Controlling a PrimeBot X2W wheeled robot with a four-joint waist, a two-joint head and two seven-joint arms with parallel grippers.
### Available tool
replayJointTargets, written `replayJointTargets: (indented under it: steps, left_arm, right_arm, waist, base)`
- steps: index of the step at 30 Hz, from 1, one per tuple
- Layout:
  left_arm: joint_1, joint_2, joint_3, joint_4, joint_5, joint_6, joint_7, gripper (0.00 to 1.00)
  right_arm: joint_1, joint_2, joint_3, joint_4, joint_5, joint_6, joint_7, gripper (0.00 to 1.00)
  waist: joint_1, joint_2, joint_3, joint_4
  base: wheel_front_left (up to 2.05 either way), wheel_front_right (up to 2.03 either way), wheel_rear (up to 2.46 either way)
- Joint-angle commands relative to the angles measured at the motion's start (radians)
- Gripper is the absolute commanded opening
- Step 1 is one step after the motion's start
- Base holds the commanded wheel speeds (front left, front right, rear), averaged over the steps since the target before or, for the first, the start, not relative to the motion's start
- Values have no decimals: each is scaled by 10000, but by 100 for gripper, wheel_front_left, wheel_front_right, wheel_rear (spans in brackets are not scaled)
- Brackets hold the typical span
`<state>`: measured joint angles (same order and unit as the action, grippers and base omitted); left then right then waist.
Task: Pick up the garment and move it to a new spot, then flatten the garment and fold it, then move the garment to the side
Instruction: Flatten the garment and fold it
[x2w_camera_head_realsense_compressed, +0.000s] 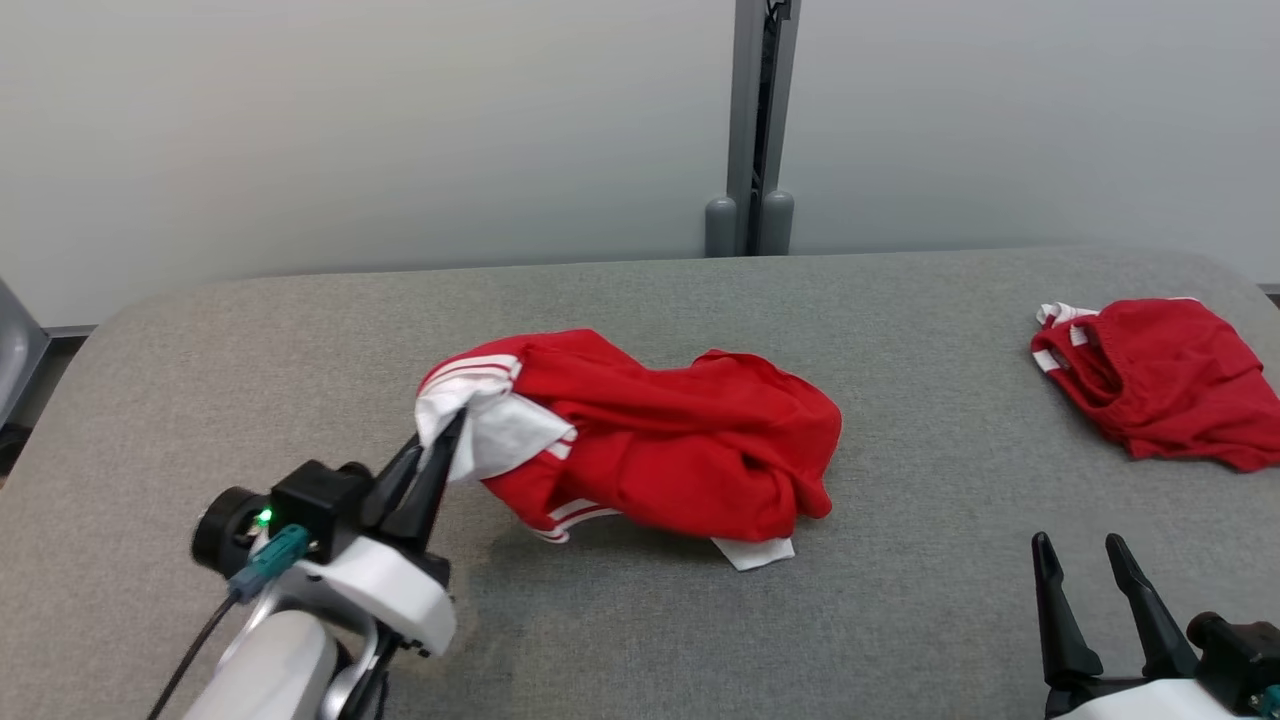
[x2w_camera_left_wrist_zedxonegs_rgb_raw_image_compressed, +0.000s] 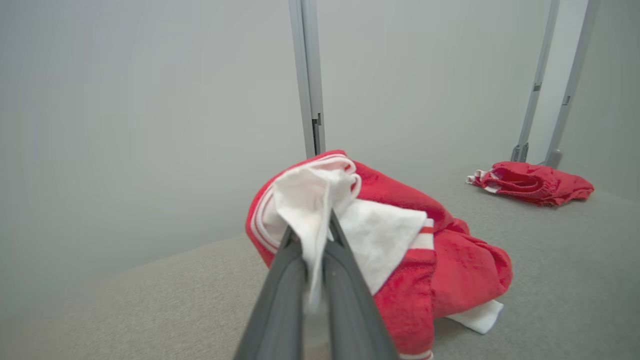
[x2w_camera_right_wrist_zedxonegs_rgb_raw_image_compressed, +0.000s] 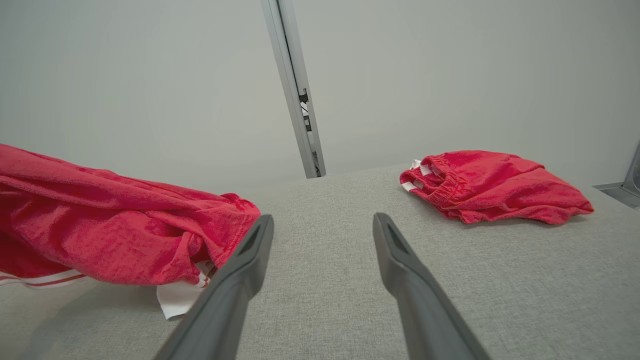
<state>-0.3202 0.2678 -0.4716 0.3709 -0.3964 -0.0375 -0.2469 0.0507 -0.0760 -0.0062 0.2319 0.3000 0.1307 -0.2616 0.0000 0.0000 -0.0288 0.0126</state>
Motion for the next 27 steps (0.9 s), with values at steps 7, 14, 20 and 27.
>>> replayJointTargets:
  steps: [7,14,20,27]
  left_arm:
    - [1266,1119,832,-708,-373,615,250,0]
    - [2851,981,1005,-181,-1055,801,244,0]
    - [3146,414,1002,1129,-1355,584,-26,100]
    - [3035,100,2359,-567,-699,720,-183,100]
  right_arm:
    - [73,20,55,60,-47,2,-50,100]
    - [19,-95,92,203,-10,2,-50,100]
    - [18,-176,61,247,23,2,-50,100]
    - [169,-186,-137,192,-16,0,-50,100]
  waist:
    - [0,0,42,65]
    - [0,0,97,-194]
    - [0,0,-13,-220]
    - [0,0,-253,136]
  base:
    - [0,0,0]
    - [0,0,0]
    - [0,0,0]
    - [0,0,0]
